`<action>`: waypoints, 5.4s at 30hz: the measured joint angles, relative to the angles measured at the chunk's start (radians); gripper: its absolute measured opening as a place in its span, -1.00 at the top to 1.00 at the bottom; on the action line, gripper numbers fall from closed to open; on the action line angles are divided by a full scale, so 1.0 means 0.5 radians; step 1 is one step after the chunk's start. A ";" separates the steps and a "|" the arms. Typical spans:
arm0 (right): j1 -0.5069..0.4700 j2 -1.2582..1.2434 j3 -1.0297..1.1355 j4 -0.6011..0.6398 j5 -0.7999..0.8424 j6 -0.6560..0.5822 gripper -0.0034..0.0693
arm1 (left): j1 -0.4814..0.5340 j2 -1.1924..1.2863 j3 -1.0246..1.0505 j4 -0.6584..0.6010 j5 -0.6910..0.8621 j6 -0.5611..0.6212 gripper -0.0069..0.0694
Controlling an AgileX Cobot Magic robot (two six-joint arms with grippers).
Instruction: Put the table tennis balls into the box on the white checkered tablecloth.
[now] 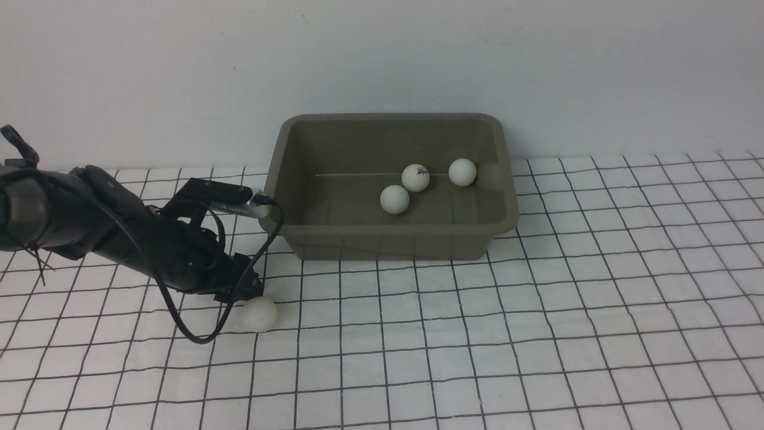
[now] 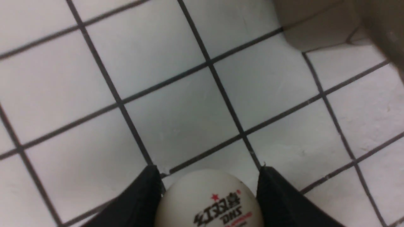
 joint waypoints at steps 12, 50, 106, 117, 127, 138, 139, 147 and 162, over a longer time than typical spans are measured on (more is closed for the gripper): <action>0.000 0.000 0.001 -0.074 0.000 -0.002 0.23 | -0.076 -0.538 -0.149 0.012 0.047 -0.014 -0.09; 0.000 -0.002 0.001 -0.095 0.000 0.004 0.23 | -0.377 -0.057 -0.575 1.131 1.086 -1.085 -0.60; 0.000 -0.026 0.002 -0.177 0.000 0.001 0.23 | -0.380 -0.386 -0.867 1.190 1.267 -1.165 -0.11; 0.000 -0.026 0.002 -0.177 0.000 0.001 0.23 | -0.470 -0.052 -1.293 1.101 0.842 -1.148 -0.11; 0.000 -0.026 0.002 -0.161 0.000 0.001 0.23 | -0.547 0.391 -1.491 1.090 0.801 -0.964 -0.11; 0.000 -0.026 0.002 -0.161 0.000 0.001 0.23 | -0.599 0.519 -1.532 1.016 0.657 -0.786 -0.48; 0.000 -0.026 0.002 -0.161 0.000 0.001 0.23 | -0.599 0.517 -1.545 1.016 0.657 -0.786 -0.50; 0.000 -0.047 0.002 -0.175 0.000 0.001 0.23 | -0.599 0.411 -1.768 1.125 0.970 -0.857 -0.17; 0.000 -0.808 0.926 -0.446 -0.193 0.057 0.78 | -0.586 -0.535 -1.592 1.203 1.242 -0.858 0.83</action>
